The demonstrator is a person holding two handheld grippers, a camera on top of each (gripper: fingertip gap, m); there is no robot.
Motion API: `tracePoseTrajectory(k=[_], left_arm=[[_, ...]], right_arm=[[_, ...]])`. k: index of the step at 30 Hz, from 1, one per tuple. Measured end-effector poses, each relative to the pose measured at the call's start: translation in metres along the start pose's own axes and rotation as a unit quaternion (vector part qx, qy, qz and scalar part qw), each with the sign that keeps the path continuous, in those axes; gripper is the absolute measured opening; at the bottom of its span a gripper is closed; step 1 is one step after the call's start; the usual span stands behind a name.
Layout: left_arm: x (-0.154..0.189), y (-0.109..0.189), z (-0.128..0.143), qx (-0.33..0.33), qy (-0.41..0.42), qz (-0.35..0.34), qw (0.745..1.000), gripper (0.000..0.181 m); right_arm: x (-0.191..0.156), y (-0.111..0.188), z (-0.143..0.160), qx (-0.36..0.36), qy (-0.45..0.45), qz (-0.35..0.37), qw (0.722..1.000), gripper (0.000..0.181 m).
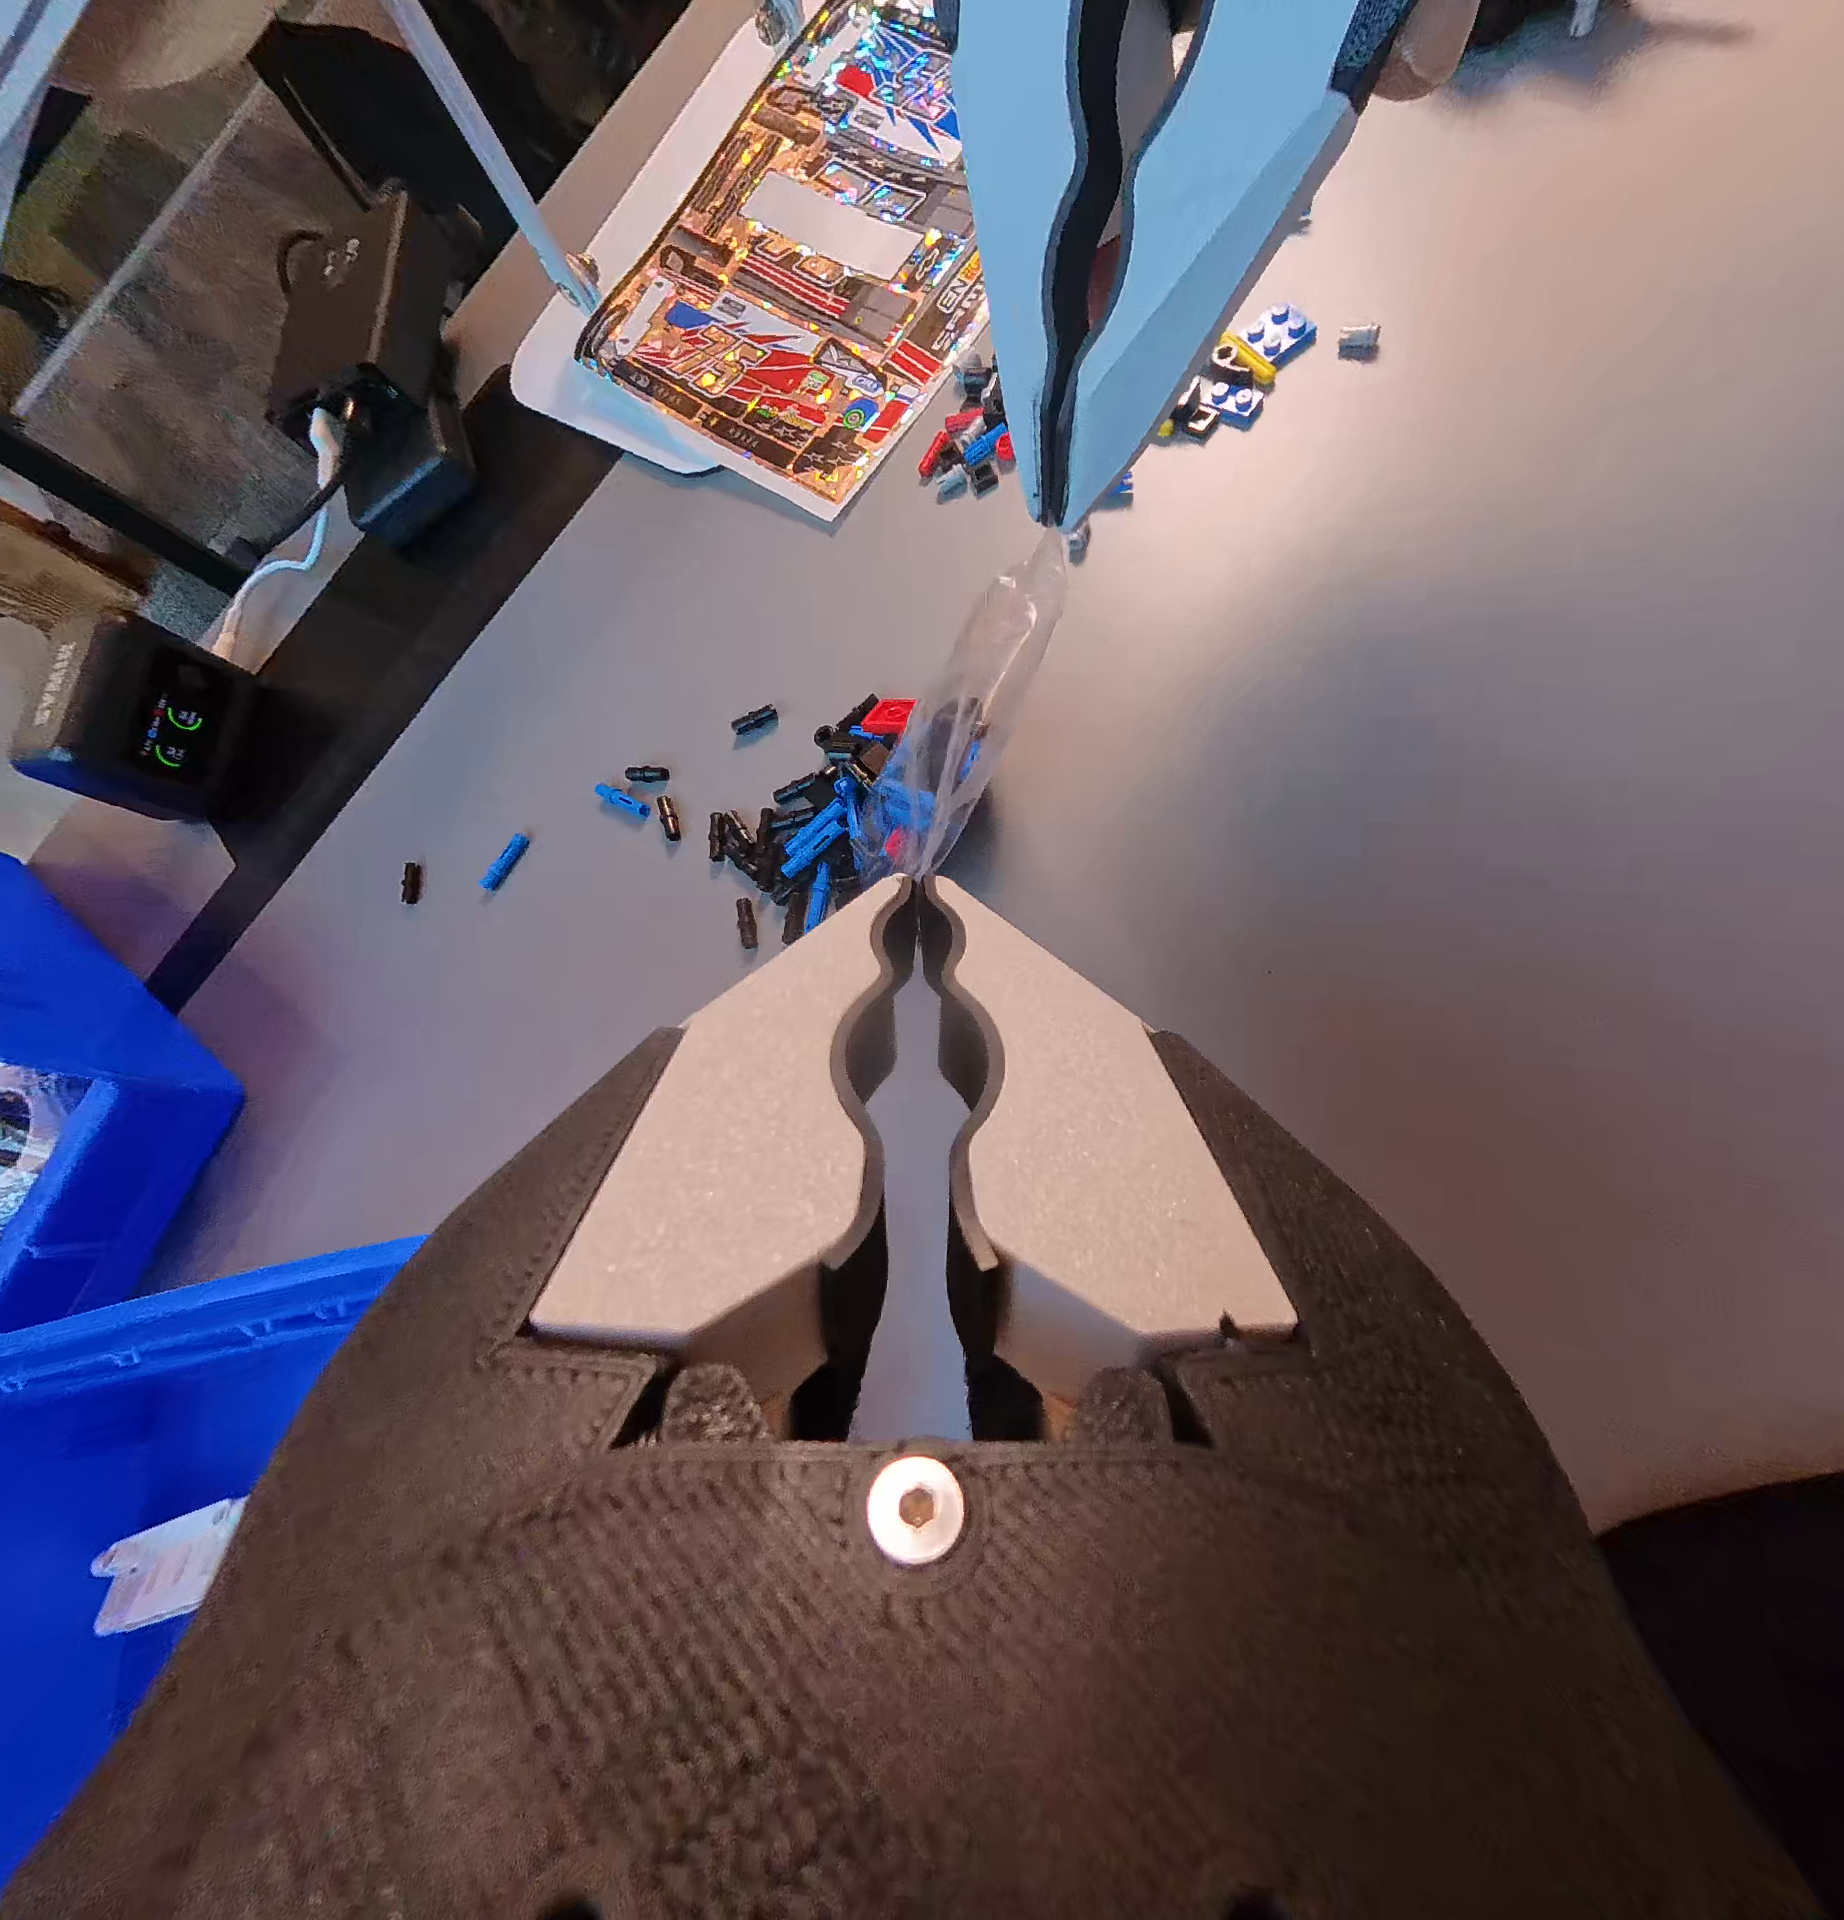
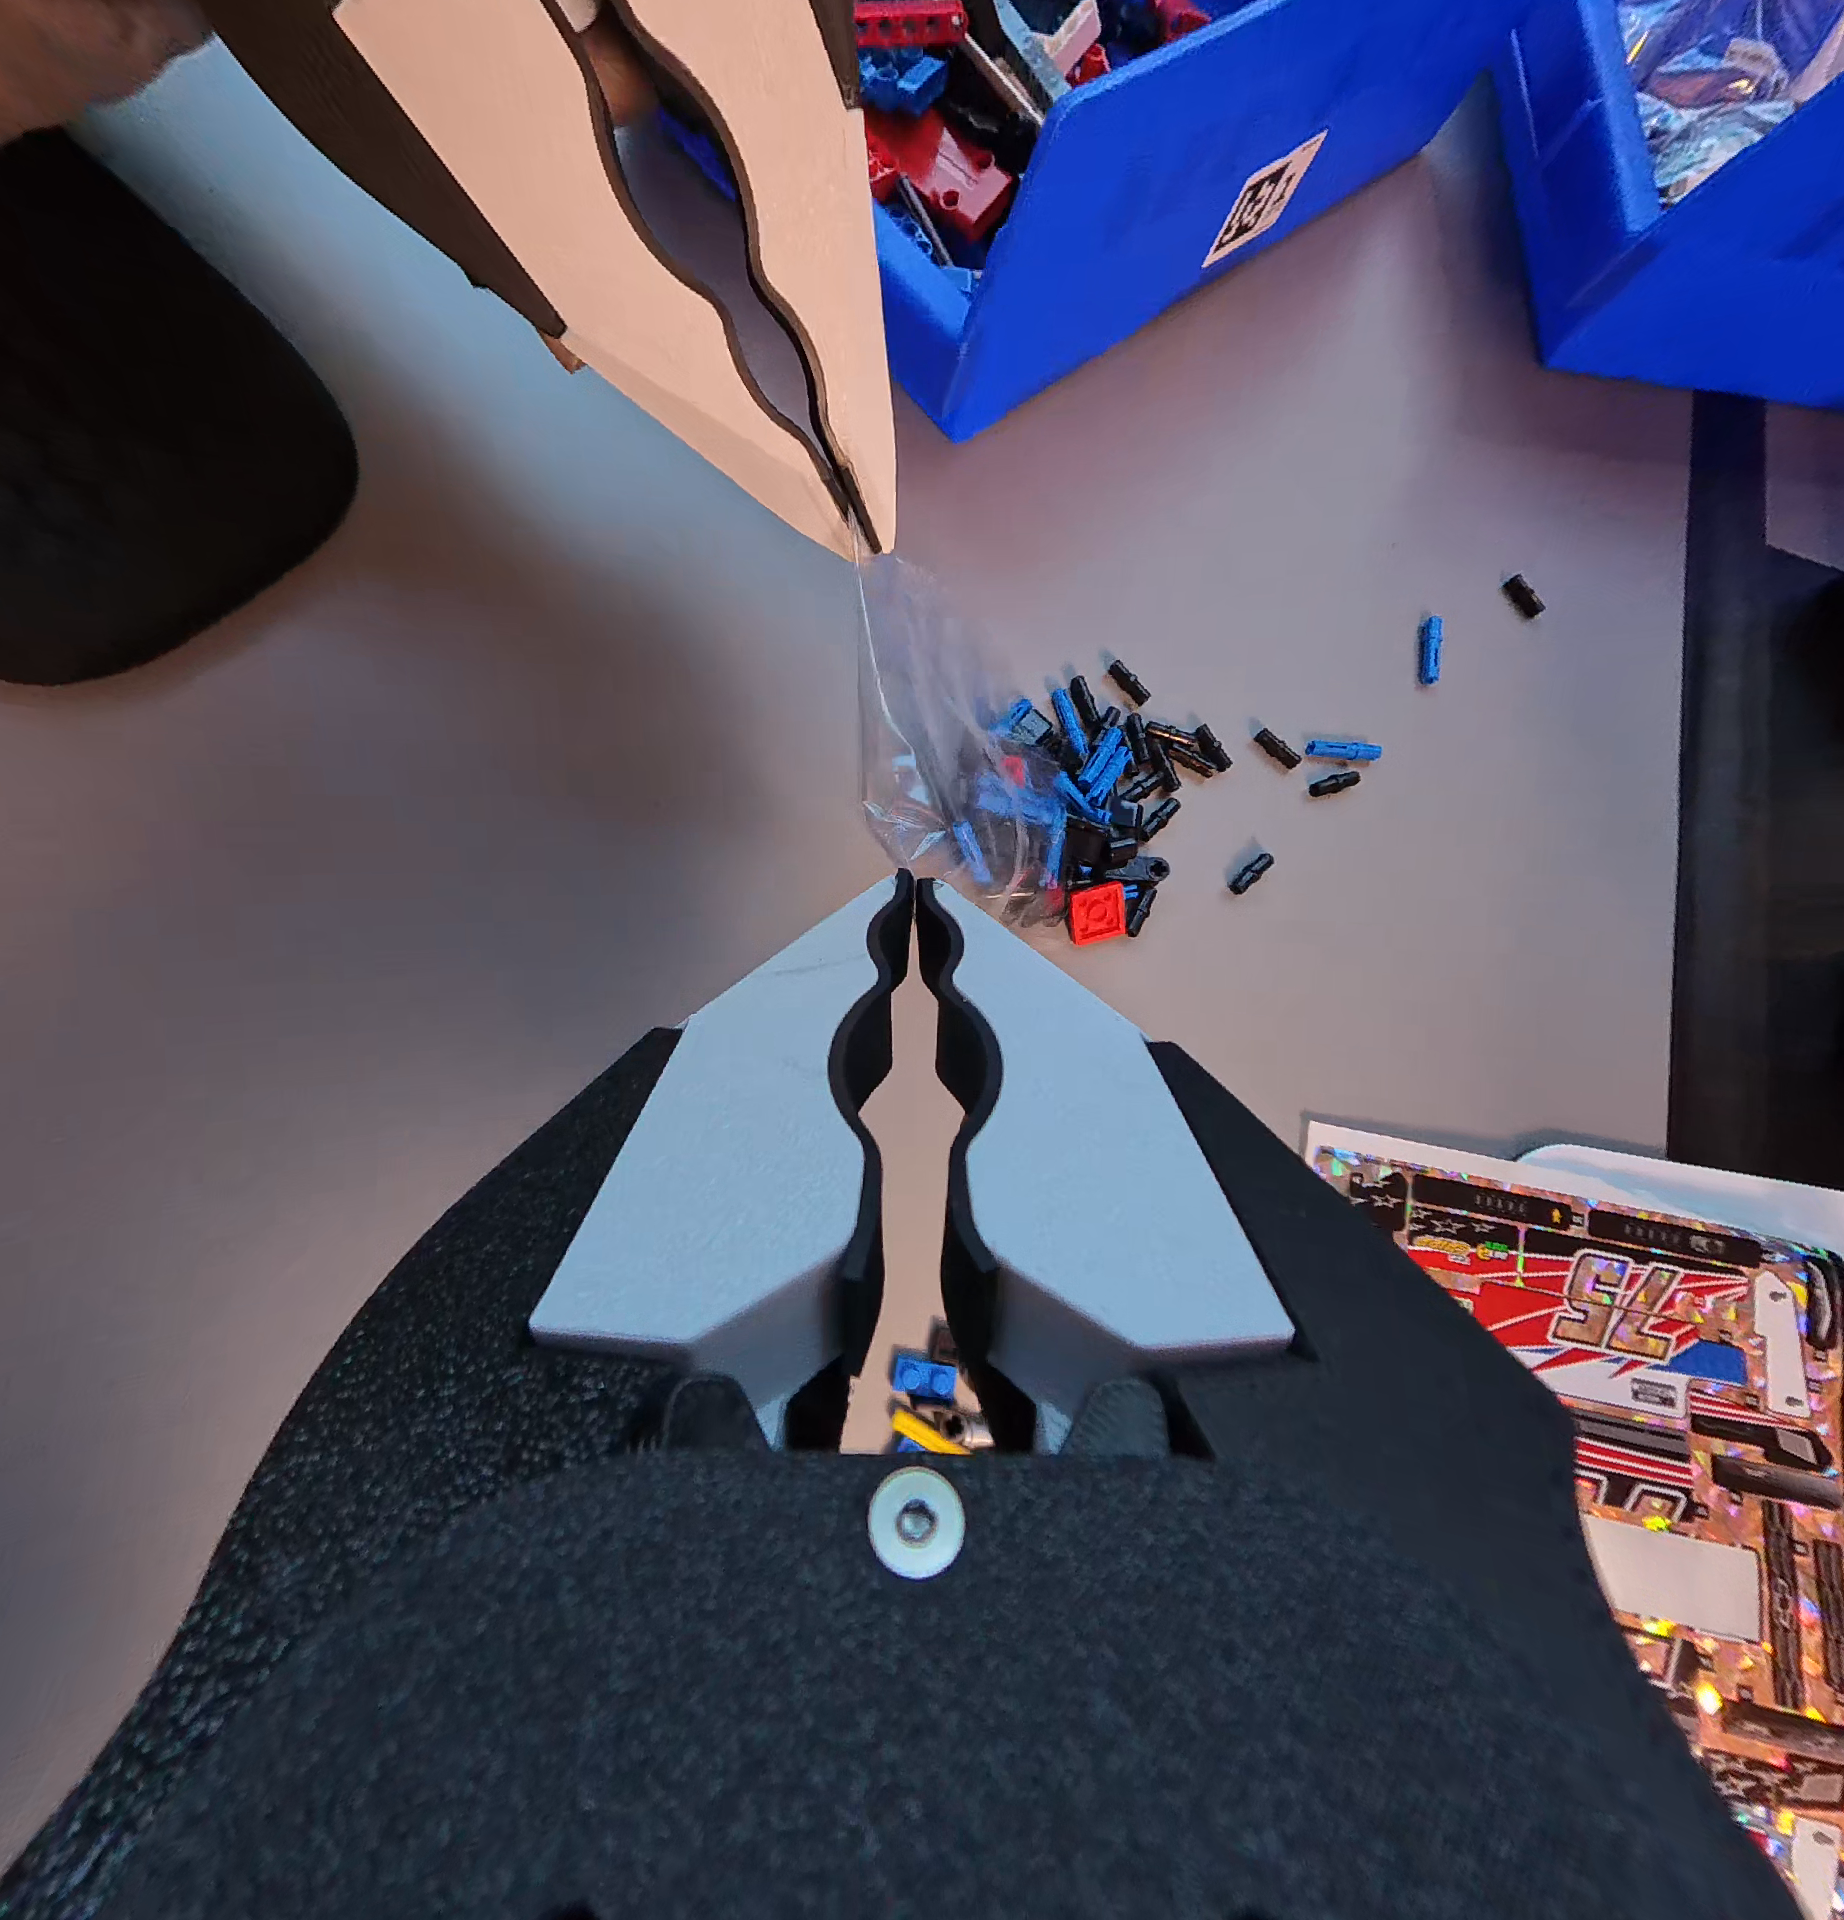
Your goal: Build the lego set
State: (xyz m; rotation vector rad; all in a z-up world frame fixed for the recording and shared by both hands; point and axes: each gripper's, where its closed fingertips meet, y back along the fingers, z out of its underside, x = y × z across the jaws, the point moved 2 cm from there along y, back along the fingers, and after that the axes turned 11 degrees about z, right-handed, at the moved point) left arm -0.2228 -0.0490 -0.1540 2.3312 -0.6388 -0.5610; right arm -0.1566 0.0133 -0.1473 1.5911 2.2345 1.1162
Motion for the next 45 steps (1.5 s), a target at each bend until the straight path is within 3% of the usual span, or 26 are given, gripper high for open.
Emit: tracePoseTrajectory(k=[29, 38, 45], left_arm=[[-0.04, 0.02, -0.023, 0.0, 0.037, 0.061, 0.997, 0.0], [-0.029, 0.038, -0.04, 0.05, 0.081, 0.179, 0.979, 0.0], [-0.027, 0.045, -0.051, 0.087, 0.095, 0.215, 0.968, 0.0]], right_arm=[[0.037, 0.011, -0.03, -0.042, -0.065, -0.056, 0.995, 0.0], [0.034, 0.035, -0.041, -0.006, -0.073, -0.07, 0.995, 0.0], [0.037, 0.047, -0.045, 0.022, -0.094, -0.07, 0.993, 0.0]])
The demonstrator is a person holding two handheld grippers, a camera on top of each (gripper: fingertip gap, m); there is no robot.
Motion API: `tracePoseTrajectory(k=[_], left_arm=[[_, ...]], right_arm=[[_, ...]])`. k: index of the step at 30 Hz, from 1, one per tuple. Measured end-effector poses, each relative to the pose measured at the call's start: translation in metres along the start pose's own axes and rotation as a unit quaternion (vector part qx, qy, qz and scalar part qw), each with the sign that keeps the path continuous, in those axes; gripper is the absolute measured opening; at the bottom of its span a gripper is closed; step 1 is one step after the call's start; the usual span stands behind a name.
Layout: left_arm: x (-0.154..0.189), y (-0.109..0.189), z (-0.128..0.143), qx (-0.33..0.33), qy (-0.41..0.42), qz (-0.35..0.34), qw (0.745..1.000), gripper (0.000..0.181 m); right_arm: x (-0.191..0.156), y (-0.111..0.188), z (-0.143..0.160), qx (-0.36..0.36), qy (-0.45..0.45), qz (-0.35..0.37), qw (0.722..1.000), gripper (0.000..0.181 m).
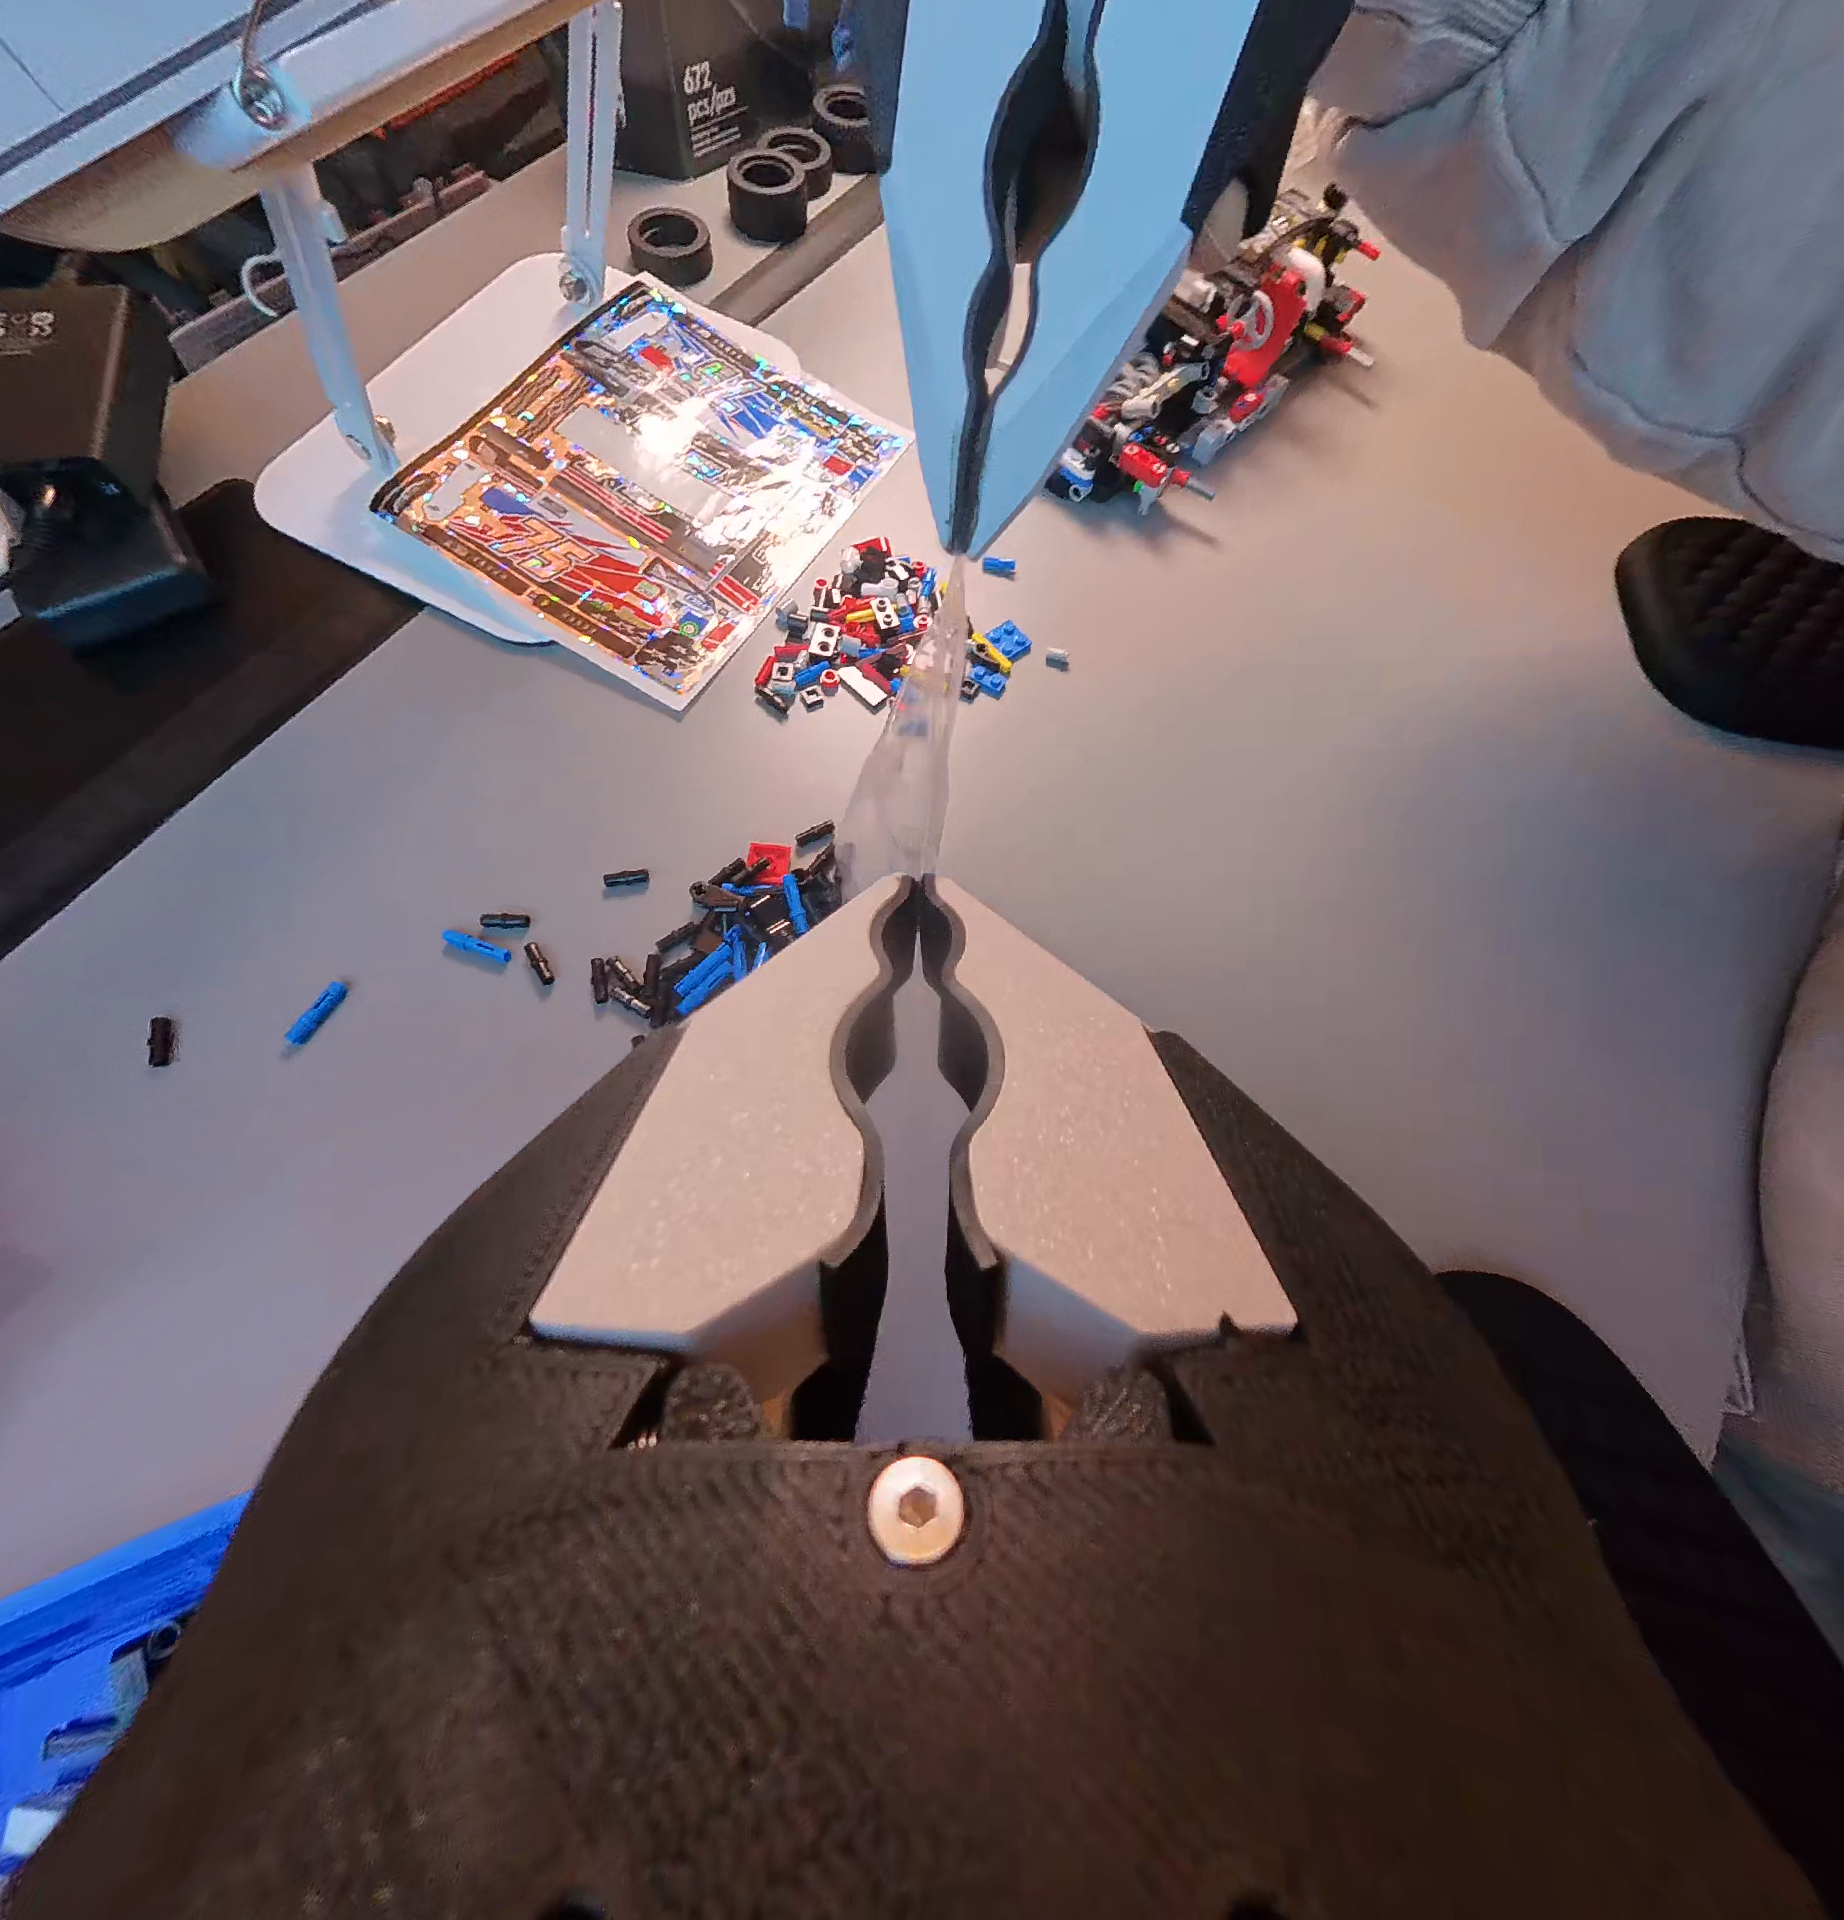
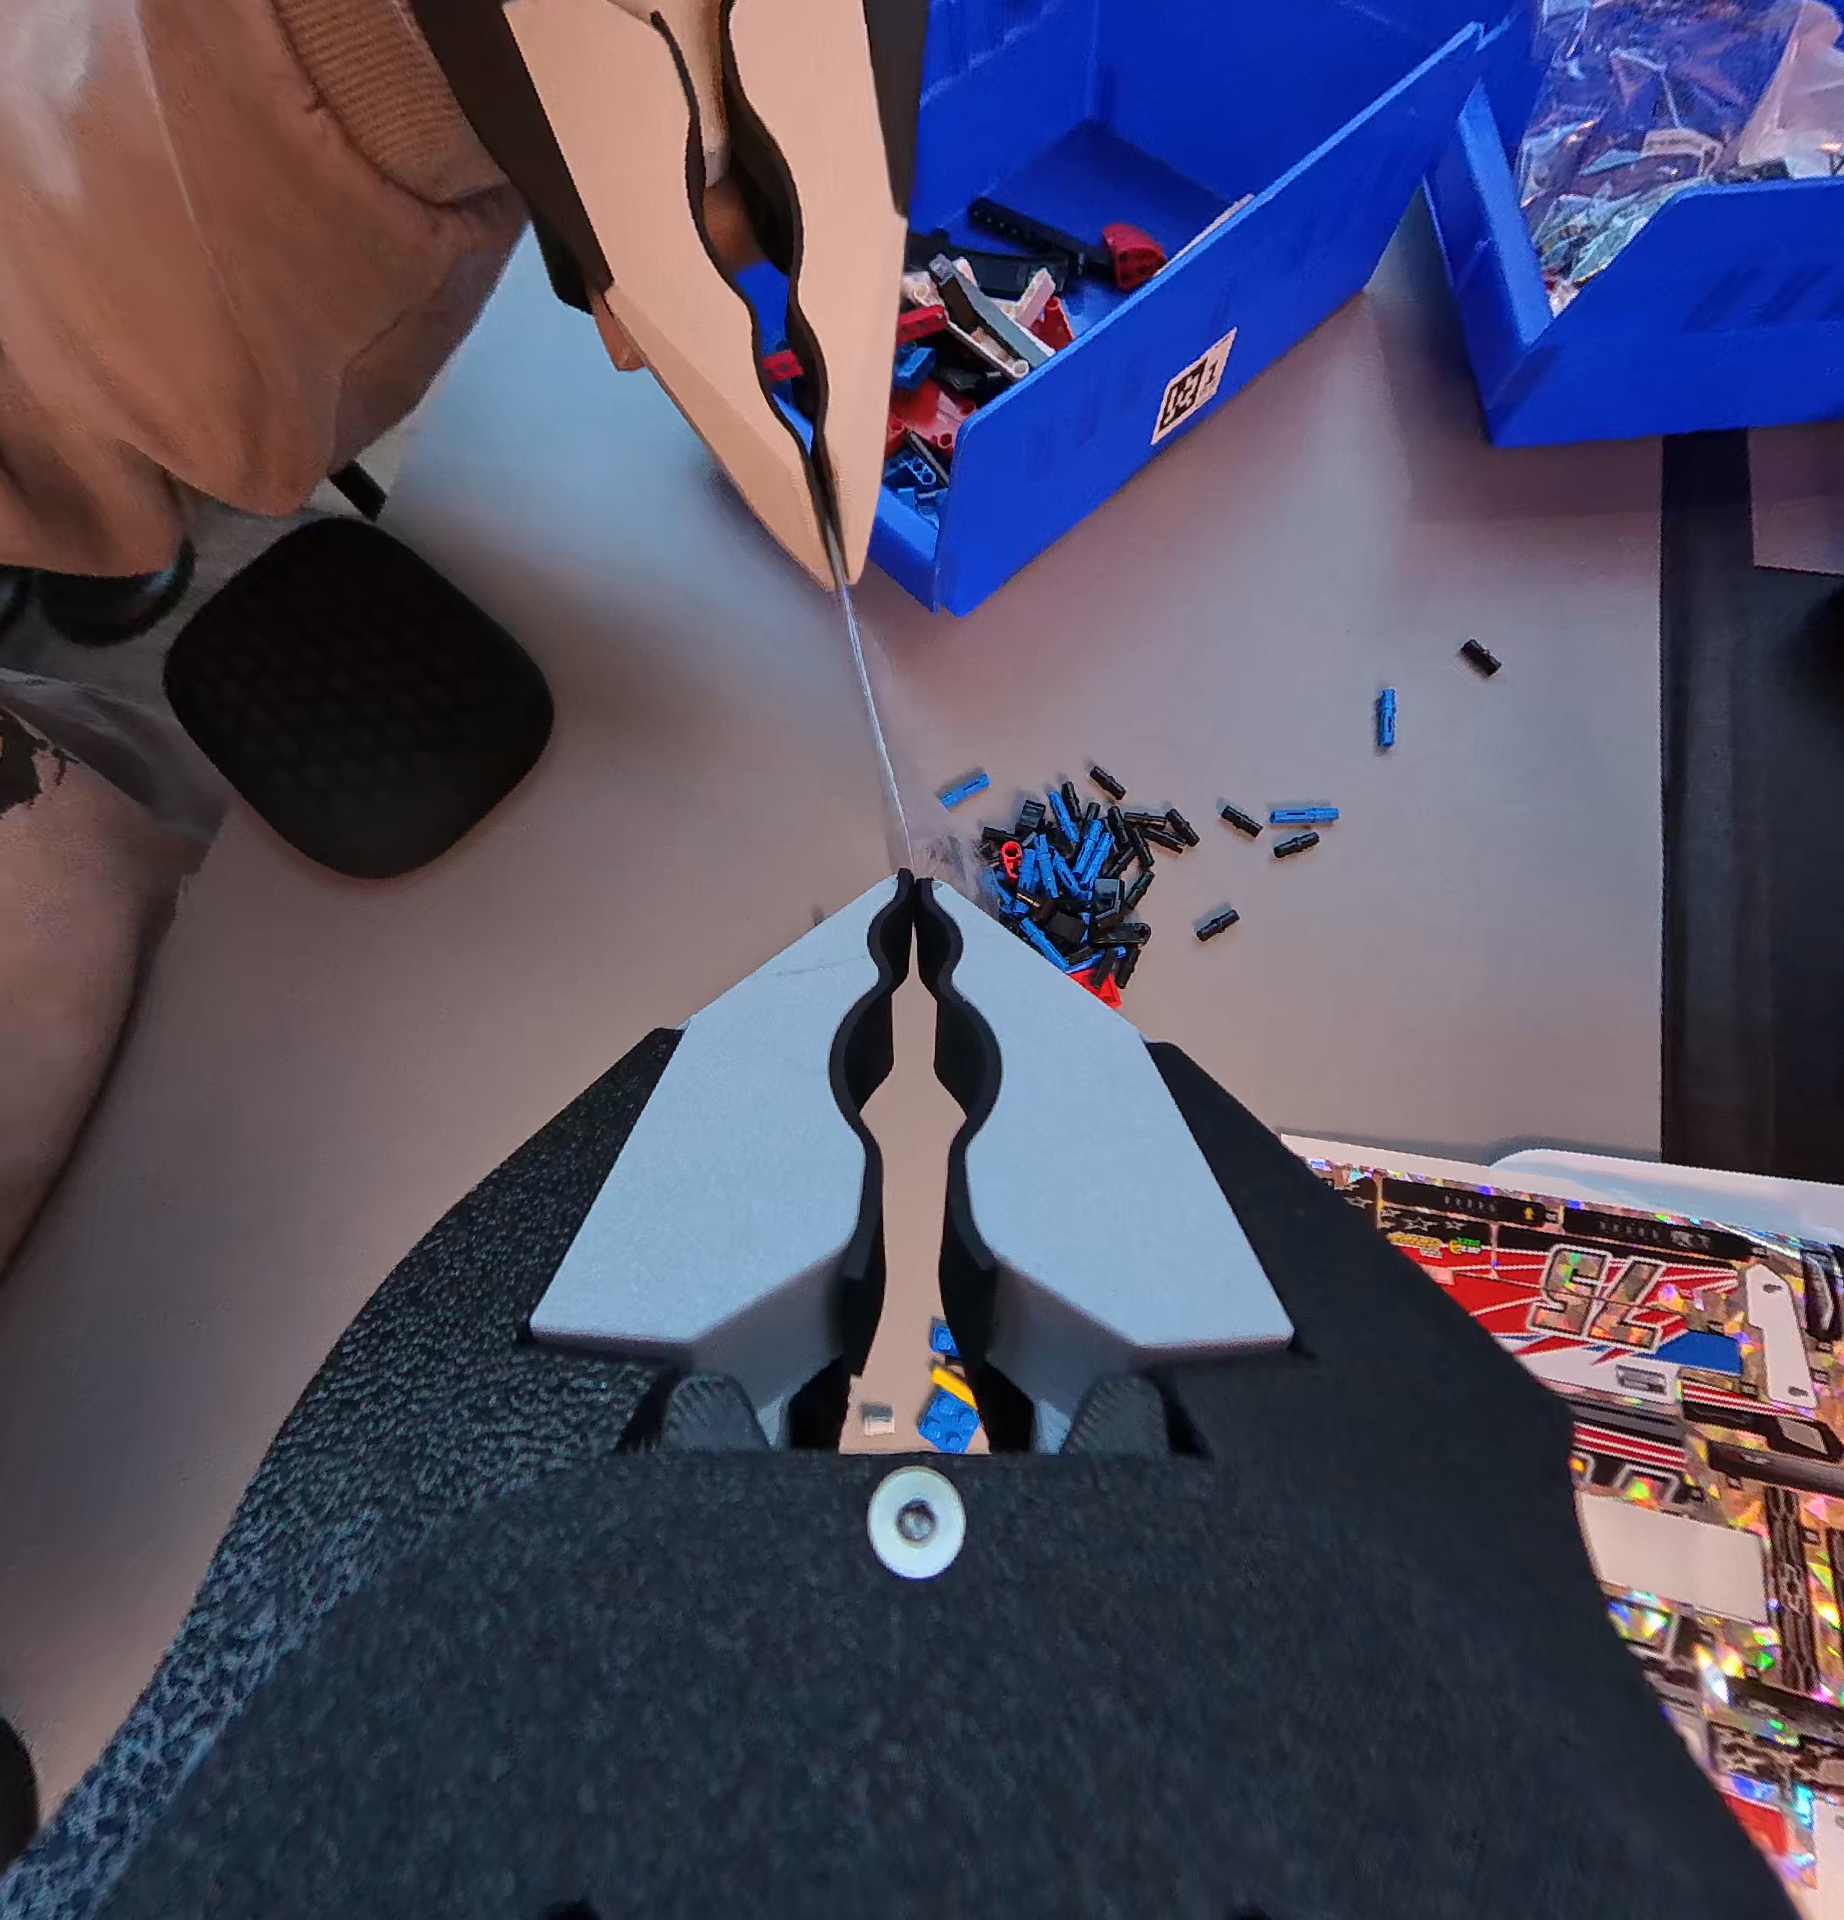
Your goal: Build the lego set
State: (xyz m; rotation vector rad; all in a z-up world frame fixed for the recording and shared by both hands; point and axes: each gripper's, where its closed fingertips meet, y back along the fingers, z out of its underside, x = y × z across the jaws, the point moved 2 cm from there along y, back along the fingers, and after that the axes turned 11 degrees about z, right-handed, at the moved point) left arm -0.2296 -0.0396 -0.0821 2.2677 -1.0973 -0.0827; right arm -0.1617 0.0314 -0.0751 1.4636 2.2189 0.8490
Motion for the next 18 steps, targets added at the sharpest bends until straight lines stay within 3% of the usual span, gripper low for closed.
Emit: tracePoseTrajectory(k=[8, 13, 16, 18], left_arm=[[0.005, 0.004, -0.001, 0.01, -0.011, 0.015, 1.0, 0.0], [0.004, 0.0, 0.0, -0.021, -0.031, -0.014, 0.999, 0.0], [0.004, 0.011, -0.008, 0.013, -0.018, -0.012, 1.0, 0.0], [0.006, 0.005, -0.006, -0.008, -0.034, -0.021, 0.999, 0.0]], right_arm=[[-0.009, 0.003, -0.002, 0.025, 0.006, 0.006, 1.0, 0.0], [-0.011, -0.002, -0.006, 0.032, 0.017, 0.023, 0.999, 0.0], [-0.009, 0.008, -0.01, 0.061, 0.0, 0.021, 0.998, 0.0], [-0.012, 0.003, -0.009, 0.052, 0.012, 0.026, 0.998, 0.0]])
